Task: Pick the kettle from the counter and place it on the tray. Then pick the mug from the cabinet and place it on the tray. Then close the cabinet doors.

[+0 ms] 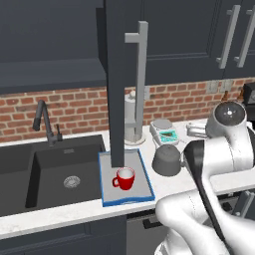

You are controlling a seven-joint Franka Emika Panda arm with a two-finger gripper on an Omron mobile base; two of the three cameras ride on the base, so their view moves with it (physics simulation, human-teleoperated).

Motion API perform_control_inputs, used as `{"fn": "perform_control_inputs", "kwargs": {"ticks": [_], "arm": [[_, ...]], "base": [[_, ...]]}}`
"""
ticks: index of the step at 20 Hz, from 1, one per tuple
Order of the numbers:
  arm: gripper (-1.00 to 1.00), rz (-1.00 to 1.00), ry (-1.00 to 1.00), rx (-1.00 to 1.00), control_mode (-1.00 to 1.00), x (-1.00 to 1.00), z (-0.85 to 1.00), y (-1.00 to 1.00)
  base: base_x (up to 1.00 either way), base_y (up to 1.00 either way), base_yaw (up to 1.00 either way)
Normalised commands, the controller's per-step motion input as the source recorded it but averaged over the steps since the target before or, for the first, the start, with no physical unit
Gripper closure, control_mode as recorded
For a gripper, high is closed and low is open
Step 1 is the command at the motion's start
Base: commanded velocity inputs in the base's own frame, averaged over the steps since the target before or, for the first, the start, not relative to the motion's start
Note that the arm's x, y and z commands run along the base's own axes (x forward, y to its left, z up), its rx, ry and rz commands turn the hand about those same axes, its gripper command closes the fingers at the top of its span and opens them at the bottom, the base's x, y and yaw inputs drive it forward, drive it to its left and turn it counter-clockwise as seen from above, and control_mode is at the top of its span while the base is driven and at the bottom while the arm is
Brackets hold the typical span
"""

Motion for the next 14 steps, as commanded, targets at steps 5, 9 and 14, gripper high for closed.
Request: {"fn": "perform_control_inputs", "kwargs": {"ticks": [5,9,14], "arm": [[-1.00,0.43,0.17,0.00,-1.00,0.00,-0.03,-0.17],[-1.00,0.37,0.15,0.00,-1.00,0.03,-0.01,-0.01],[-1.00,0.34,0.08,0.00,-1.00,0.20,-0.05,0.01]], "base": [[0.00,0.00,0.00],[0.00,0.00,0.00],[0.00,0.00,0.00]]}}
